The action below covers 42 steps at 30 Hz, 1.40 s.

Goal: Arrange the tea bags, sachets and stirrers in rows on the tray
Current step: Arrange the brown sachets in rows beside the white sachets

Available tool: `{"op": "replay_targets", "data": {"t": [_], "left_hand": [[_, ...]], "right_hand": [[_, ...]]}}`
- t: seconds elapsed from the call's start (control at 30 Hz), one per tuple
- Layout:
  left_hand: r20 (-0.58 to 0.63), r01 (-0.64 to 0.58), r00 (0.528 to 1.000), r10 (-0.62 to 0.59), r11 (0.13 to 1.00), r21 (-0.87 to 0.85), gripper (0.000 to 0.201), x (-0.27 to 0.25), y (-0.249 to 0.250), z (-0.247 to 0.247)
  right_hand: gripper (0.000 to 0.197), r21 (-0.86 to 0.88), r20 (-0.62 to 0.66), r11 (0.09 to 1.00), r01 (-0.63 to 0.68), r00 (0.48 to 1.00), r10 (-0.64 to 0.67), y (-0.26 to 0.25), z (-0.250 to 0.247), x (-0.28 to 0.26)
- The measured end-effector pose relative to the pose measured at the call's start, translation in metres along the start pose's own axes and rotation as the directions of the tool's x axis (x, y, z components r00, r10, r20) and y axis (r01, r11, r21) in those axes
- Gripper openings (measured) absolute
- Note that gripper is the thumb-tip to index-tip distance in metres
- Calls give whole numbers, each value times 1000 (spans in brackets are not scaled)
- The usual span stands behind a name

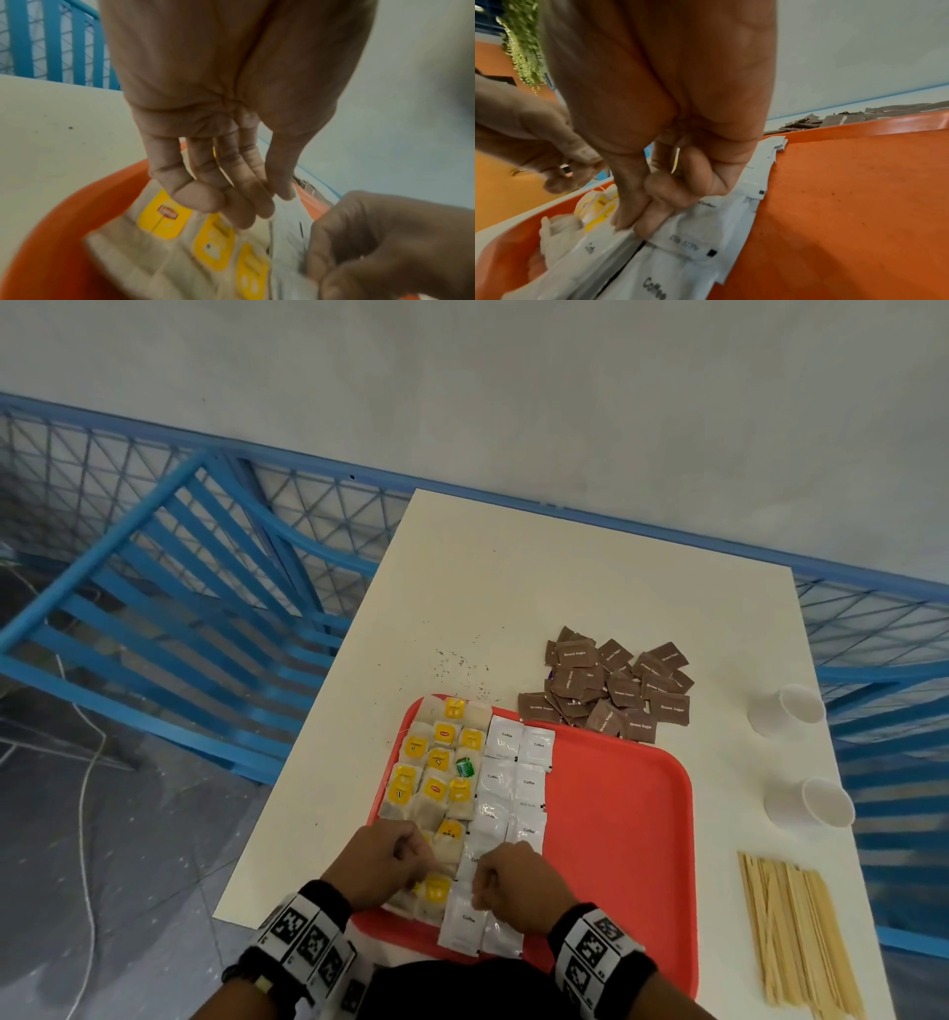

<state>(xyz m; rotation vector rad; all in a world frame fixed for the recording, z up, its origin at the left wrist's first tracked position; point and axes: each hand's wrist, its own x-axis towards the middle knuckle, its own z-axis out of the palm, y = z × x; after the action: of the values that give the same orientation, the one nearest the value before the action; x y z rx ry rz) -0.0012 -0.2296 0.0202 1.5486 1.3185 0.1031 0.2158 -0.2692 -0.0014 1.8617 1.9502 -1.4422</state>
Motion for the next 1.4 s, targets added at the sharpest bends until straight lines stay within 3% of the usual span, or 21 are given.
{"op": "replay_targets", "data": {"t": [0.23, 0.37, 0.47, 0.53, 0.63, 0.73, 0.9, 1.03, 1.17, 1.3, 1.4], "left_hand": [[-15, -52, 999, 52, 999, 10, 19, 7, 20, -8], [119, -44, 992, 30, 992, 119, 24, 9, 21, -1], [200, -41, 980, 17, 992, 119, 28, 7, 19, 10], [185, -36, 983, 12, 991, 127, 33, 11, 20, 11], [120, -82, 991, 57, 974, 213, 38, 29, 26, -1], [23, -129, 992, 127, 964, 232, 37, 58, 52, -17], [-129, -145, 974, 185, 951, 273, 33, 122, 117, -28], [-132, -119, 979, 158, 957, 264, 16, 173, 148, -17], [-69, -24, 996, 51, 940, 341, 18, 216, 152, -5], [37, 12, 999, -37, 852, 523, 54, 244, 151, 8], [70, 15, 995, -69, 807, 590, 54, 255, 152, 14]], "right_hand": [[20, -14, -149, 998, 59, 987, -60, -8, -12, -11], [15, 35, -155, 998, 56, 987, -50, -7, -20, -14], [30, 100, -165, 995, 17, 986, -1, -1, -29, -21], [40, 119, -178, 993, -10, 983, 31, 9, -39, -28], [36, 100, -234, 994, -50, 970, 72, 32, -67, -33], [26, 82, -348, 989, -123, 926, 144, 61, -105, -23], [34, 141, -500, 956, -256, 816, 292, 91, -170, 13], [8, 227, -545, 932, -281, 757, 361, 99, -200, 39], [37, 106, -545, 960, -260, 792, 274, 105, -205, 53], [33, -103, -468, 965, -243, 868, 169, 106, -195, 61], [20, -100, -452, 966, -239, 875, 170, 106, -191, 63]]}}
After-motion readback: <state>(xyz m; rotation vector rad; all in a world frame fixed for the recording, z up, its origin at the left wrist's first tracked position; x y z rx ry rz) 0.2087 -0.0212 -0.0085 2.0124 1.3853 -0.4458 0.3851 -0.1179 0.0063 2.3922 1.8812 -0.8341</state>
